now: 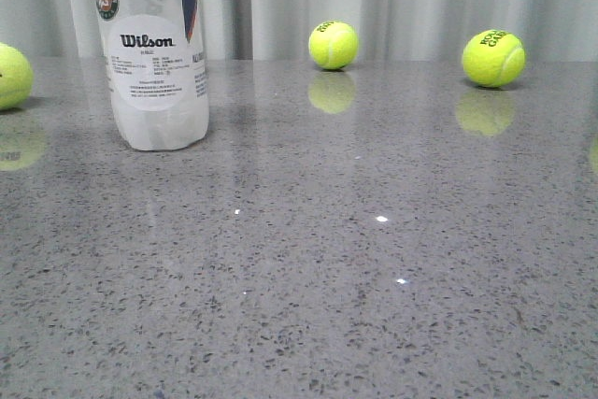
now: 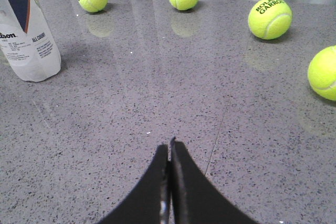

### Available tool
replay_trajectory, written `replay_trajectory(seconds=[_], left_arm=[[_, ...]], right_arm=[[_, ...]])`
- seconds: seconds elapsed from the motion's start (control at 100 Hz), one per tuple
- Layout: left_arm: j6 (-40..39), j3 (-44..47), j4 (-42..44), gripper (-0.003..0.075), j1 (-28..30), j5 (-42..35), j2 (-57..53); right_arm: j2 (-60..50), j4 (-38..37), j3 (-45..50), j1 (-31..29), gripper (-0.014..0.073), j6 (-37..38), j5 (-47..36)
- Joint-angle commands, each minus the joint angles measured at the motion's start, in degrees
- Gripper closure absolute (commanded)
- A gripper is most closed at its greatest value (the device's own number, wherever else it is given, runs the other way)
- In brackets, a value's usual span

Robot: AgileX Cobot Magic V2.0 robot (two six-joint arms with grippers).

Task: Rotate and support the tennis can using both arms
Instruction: 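Set the can upright on the table and release with the left gripper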

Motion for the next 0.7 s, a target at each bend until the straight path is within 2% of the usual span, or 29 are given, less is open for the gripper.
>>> replay_trajectory(seconds=[0.0, 0.12, 0.31, 0.43, 0.69], left_arm=[[0.2, 4.9, -0.4, 0.0741, -0.5, -10.3, -6.8], [0.2, 13.2, -0.4, 0.0741, -0.5, -15.6, -13.6], [0.2, 24.7, -0.4, 0.0741, -0.5, -17.2, -22.8], [0.2, 30.3, -0.4, 0.0741, -0.5, -17.4, -27.7], [0.2, 40.4, 1.8, 0.0741, -0.2, -24.6, -35.7]], right_arm=[[0.3, 0.7, -1.2, -0.3, 0.0650, -0.3, -4.2], [0.3, 0.7, -1.2, -0.3, 0.0650, -0.3, -4.2], [0.3, 0.7, -1.2, -0.3, 0.0650, -0.3, -4.2], [0.3, 0.7, -1.2, -0.3, 0.0650, -0.3, -4.2], [0.3, 0.7, -1.2, -0.3, 0.0650, -0.3, -4.2]])
